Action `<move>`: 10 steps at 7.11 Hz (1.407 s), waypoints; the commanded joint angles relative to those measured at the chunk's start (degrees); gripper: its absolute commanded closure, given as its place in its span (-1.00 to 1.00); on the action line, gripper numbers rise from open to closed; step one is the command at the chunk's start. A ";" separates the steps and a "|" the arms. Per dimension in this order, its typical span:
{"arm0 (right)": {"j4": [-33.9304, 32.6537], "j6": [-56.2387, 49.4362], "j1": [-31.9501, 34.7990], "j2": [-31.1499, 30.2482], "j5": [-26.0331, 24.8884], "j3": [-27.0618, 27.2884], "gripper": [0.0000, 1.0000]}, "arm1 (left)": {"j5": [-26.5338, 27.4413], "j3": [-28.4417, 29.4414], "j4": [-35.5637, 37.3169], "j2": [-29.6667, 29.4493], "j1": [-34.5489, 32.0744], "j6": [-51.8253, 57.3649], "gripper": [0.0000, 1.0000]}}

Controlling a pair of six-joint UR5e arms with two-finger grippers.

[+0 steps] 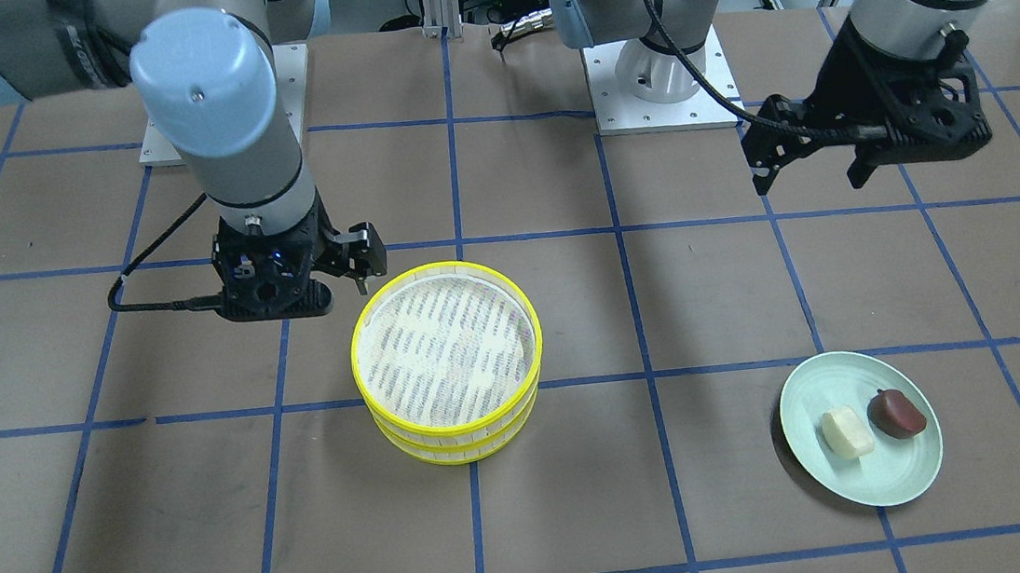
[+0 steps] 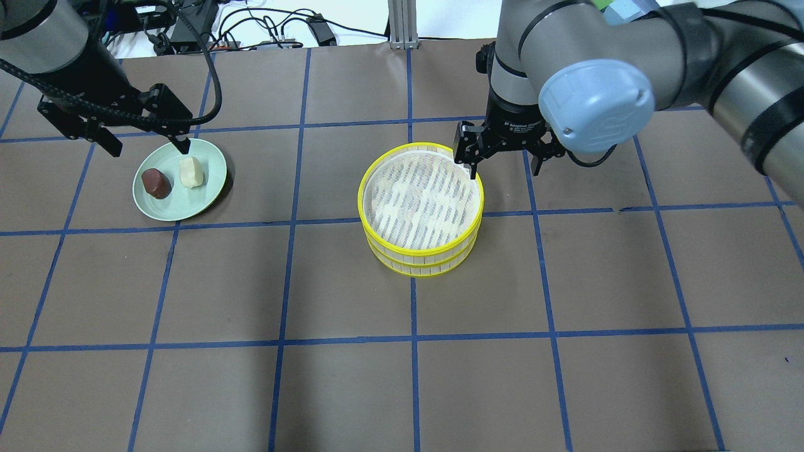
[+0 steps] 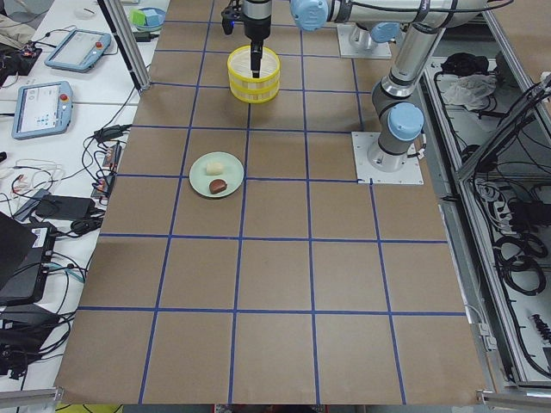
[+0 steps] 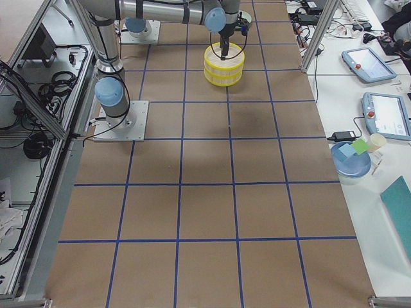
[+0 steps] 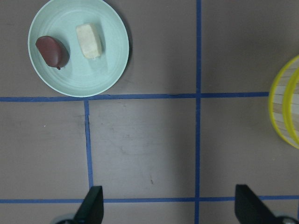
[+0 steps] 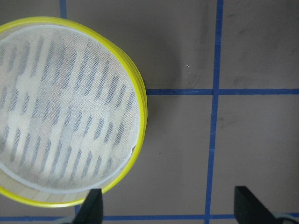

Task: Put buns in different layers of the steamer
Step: 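Grasp the top tier rim with right gripper while left lowers to white bun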

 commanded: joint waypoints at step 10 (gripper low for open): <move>-7.33 3.32 0.32 8.03 0.09 3.13 1.00 | -0.55 -3.00 36.61 -28.52 8.05 4.03 -1.00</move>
